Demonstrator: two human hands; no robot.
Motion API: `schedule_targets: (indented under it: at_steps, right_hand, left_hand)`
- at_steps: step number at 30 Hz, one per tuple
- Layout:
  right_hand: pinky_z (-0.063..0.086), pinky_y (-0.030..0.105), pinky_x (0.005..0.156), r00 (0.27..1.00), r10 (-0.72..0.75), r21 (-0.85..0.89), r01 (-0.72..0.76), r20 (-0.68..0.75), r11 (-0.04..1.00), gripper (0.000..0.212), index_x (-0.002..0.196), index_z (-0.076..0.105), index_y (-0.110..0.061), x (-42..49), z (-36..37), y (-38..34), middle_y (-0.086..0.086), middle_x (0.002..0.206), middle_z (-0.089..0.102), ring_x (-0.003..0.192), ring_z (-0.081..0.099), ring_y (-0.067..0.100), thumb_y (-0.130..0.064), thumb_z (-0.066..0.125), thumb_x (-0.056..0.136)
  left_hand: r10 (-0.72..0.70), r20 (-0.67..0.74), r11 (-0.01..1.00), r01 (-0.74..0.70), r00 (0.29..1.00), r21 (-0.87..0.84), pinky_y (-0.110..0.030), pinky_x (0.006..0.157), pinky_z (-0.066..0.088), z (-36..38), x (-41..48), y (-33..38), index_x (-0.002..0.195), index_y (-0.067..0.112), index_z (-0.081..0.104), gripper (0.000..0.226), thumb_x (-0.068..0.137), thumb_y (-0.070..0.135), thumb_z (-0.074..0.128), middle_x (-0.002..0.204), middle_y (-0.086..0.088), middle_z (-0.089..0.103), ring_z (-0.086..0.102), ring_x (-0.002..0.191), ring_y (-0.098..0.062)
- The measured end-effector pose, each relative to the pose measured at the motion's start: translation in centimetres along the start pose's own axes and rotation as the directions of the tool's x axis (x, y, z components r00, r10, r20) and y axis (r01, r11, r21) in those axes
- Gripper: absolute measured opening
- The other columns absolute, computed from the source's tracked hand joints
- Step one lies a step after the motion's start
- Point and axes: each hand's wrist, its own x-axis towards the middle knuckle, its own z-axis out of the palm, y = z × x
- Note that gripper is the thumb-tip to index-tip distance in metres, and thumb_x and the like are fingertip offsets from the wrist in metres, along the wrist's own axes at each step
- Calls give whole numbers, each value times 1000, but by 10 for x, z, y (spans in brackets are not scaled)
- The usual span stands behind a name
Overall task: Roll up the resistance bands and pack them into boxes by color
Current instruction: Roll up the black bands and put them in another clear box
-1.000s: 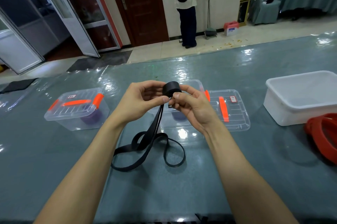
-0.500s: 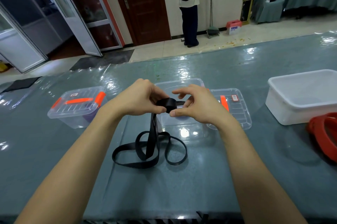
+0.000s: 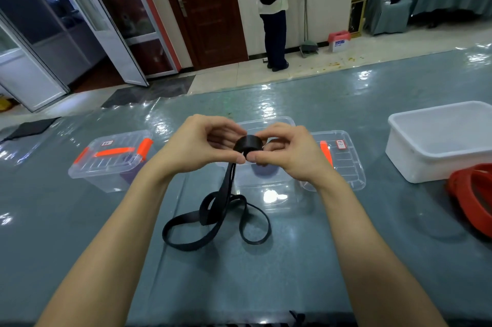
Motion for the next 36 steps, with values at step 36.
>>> schedule_targets:
  at_steps: [36]
  right_hand:
    - [62,31,82,999,-23,243,34,-48,970,26,111,84,-14,-3,-1,-4,14,98,83,84,79,25,-9,89,86]
  left_hand:
    - [-5,-262,915,-101,965,-390,-29,95,62,37,2,-17,116,24,85,49,73,43,100,112,-11,84,81,108,-28]
